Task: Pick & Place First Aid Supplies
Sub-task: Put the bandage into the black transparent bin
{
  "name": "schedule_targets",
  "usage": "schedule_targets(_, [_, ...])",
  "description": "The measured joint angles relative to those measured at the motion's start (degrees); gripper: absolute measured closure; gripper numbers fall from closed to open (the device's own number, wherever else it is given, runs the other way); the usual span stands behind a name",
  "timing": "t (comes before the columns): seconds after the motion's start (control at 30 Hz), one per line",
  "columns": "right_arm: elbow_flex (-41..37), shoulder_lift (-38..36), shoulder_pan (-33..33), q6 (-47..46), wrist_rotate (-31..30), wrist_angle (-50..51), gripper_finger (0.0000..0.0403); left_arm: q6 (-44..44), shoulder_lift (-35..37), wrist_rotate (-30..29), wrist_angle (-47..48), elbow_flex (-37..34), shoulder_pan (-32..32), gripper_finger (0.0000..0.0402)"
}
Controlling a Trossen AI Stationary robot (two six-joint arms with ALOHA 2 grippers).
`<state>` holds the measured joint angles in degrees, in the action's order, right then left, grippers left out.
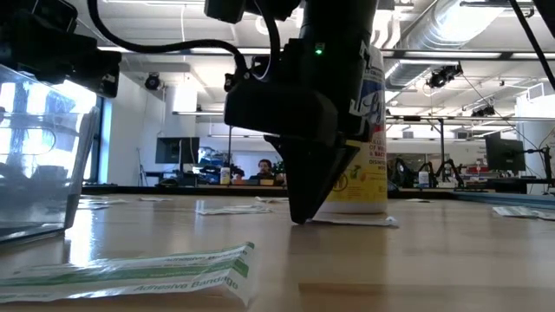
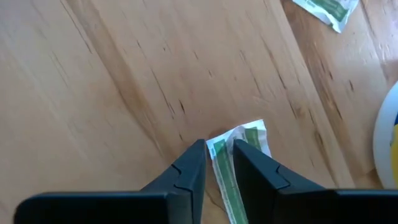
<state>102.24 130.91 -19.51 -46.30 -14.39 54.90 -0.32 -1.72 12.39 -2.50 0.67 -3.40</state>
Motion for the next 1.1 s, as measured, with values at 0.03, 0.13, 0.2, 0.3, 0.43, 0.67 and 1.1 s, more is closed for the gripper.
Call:
schedule_targets(0.03, [0.1,0.4,0.0,0.0,0.5,-0.4,0.0336,0.0,0.0,0.0,0.0,0.0,0.0,0.0247])
schedule_targets(0.13, [0.2,0.8,0.0,0.1,1.0,-0.8,0.0353,0.0,0.0,0.0,0.0,0.0,0.0,0.0247])
schedule_targets(0.2, [0.3,1.0,0.0,0.2,0.9,-1.0,0.0365,0.0,0.0,0.0,0.0,0.0,0.0,0.0247])
schedule_targets(0.3, [0.2,0.9,0.0,1.4,1.0,-1.1,0.0384,0.0,0.0,0.0,0.0,0.0,0.0,0.0247])
schedule_targets(0.43, [0.2,0.1,0.0,2.7,1.1,-1.0,0.04,0.0,0.0,0.0,0.0,0.0,0.0,0.0247])
schedule_targets(0.67, [0.1,-4.8,-2.0,6.6,-0.1,-3.5,0.0401,0.0,0.0,0.0,0.0,0.0,0.0,0.0247])
schedule_targets(1.1, [0.1,-8.7,-11.1,32.6,0.5,-41.9,0.0402,0.0,0.0,0.0,0.0,0.0,0.0,0.0247])
